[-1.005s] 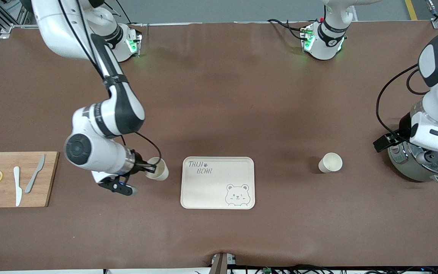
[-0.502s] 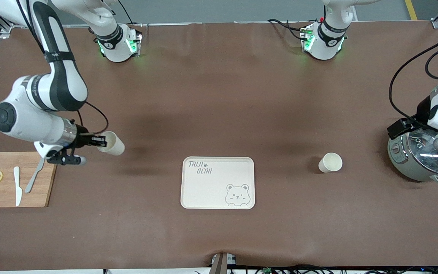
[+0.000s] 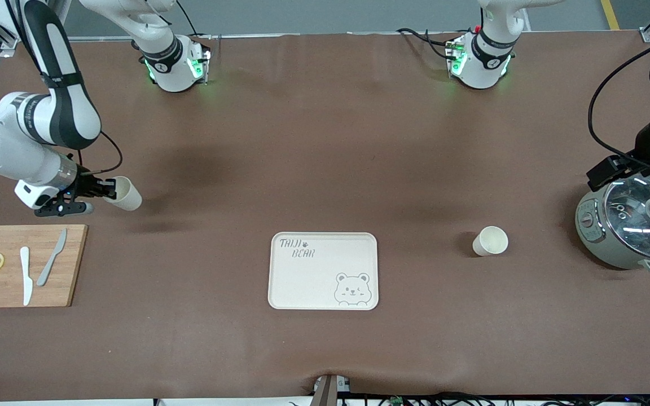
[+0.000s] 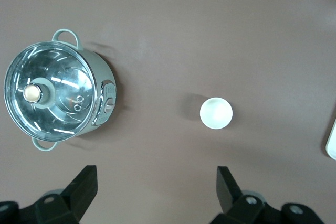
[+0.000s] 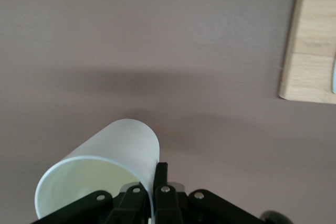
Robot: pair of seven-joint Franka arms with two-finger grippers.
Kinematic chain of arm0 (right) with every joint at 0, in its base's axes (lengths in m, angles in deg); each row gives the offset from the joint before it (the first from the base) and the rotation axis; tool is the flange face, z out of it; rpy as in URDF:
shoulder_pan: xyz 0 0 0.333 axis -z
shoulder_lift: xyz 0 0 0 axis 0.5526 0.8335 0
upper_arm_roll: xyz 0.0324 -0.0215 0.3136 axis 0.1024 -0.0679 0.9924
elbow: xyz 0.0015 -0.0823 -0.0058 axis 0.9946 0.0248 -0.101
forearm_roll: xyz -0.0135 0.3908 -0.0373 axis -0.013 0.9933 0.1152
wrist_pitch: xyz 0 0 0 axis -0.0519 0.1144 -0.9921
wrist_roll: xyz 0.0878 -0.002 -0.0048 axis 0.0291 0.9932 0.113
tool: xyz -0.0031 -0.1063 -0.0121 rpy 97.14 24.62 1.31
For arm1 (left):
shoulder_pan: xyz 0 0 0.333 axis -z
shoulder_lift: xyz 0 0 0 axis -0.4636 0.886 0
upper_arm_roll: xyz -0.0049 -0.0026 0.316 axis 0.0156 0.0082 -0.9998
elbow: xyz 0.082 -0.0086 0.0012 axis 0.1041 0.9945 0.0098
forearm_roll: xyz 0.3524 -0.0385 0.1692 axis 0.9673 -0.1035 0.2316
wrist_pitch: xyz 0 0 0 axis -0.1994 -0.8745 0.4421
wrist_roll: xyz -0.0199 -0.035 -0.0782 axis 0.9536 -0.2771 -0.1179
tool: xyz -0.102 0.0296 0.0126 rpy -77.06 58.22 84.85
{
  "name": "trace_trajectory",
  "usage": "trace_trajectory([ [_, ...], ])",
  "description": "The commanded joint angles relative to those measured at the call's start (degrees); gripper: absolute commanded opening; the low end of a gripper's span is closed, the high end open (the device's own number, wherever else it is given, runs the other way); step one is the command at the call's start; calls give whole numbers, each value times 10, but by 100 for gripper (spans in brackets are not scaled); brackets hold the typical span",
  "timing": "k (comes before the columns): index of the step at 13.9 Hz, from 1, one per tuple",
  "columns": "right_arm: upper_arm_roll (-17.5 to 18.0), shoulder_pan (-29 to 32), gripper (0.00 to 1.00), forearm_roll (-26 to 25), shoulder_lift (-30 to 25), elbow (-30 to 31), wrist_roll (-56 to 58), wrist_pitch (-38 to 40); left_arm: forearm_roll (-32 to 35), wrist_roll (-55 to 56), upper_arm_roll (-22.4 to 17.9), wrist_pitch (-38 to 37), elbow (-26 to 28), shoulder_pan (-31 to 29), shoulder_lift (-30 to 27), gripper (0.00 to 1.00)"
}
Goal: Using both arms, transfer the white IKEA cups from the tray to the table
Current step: 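Carry the cup toward the board with the right gripper while the left gripper rises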
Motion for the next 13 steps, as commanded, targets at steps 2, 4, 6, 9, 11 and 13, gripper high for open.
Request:
trace_trajectory([
  [2, 12, 52, 0, -10, 34, 22, 61, -59, -19, -45, -12, -17, -2, 32, -30, 100],
  [4, 13, 47, 0, -7, 67, 20, 56, -76, -28, -48, -19, -30, 15, 52, -45, 100],
  [6, 13, 45, 0, -5, 83, 17, 54, -76, -33, -48, -20, -33, 36, 62, -63, 100],
  [9, 13, 36, 0, -5, 95, 12, 37, -68, -65, -48, -20, -52, 42, 56, -70, 100],
  [11, 13, 34, 0, -5, 98, 10, 30, -69, -69, -55, -20, -56, 42, 48, -71, 100],
  [13, 13, 36, 100, -5, 99, 8, 36, -67, -69, -81, -20, -56, 42, 47, -70, 100],
])
